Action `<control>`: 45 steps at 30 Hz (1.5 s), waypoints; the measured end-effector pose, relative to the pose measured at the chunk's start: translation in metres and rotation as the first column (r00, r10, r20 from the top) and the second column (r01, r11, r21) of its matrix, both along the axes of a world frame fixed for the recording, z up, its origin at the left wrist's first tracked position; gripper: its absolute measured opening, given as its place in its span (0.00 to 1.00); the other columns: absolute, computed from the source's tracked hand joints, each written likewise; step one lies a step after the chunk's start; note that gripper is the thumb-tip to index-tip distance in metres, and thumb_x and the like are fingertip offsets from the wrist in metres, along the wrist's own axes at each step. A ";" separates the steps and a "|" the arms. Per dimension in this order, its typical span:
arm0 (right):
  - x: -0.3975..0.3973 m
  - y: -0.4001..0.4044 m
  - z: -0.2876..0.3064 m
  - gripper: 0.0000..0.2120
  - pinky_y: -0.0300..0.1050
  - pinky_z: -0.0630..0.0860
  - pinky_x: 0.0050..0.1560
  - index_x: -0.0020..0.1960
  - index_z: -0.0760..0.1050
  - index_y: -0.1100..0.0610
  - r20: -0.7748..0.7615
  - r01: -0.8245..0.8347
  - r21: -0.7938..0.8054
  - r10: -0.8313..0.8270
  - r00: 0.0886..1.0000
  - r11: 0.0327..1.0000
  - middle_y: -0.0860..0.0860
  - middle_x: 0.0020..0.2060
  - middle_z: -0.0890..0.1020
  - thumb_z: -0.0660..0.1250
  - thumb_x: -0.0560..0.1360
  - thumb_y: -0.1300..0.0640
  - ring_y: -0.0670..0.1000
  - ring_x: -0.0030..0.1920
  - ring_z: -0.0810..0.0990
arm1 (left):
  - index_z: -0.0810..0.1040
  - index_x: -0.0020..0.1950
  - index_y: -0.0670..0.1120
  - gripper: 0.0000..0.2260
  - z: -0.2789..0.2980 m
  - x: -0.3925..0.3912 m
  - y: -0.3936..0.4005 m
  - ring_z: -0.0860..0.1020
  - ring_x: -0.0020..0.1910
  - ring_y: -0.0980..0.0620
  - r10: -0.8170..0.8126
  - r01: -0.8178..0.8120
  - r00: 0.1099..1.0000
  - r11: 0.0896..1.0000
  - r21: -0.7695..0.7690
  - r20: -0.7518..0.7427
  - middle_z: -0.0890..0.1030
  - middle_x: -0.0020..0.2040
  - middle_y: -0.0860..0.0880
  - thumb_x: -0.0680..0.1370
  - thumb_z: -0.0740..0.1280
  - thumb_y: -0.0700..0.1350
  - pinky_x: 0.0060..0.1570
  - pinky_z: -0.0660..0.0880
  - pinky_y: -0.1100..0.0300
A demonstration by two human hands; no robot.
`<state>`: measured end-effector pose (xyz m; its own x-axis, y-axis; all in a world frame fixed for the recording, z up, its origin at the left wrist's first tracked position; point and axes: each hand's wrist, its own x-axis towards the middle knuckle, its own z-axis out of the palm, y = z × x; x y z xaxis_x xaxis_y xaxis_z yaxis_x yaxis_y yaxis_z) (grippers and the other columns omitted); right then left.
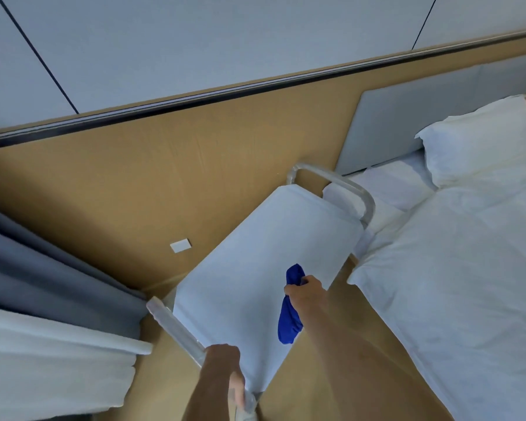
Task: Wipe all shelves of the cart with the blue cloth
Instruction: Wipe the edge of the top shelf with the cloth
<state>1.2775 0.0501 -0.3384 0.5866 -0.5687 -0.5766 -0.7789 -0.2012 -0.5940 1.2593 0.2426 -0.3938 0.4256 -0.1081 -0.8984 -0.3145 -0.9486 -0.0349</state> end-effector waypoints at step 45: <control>-0.194 -0.116 -0.155 0.15 0.43 0.68 0.30 0.61 0.67 0.53 -0.243 -0.111 -0.373 0.019 0.970 0.921 0.50 0.31 0.75 0.63 0.75 0.58 0.51 0.32 0.75 | 0.77 0.53 0.36 0.13 -0.116 -0.020 -0.151 0.74 0.38 0.44 0.979 -0.884 0.153 0.075 -0.462 -0.135 0.77 0.43 0.42 0.78 0.62 0.45 0.40 0.68 0.56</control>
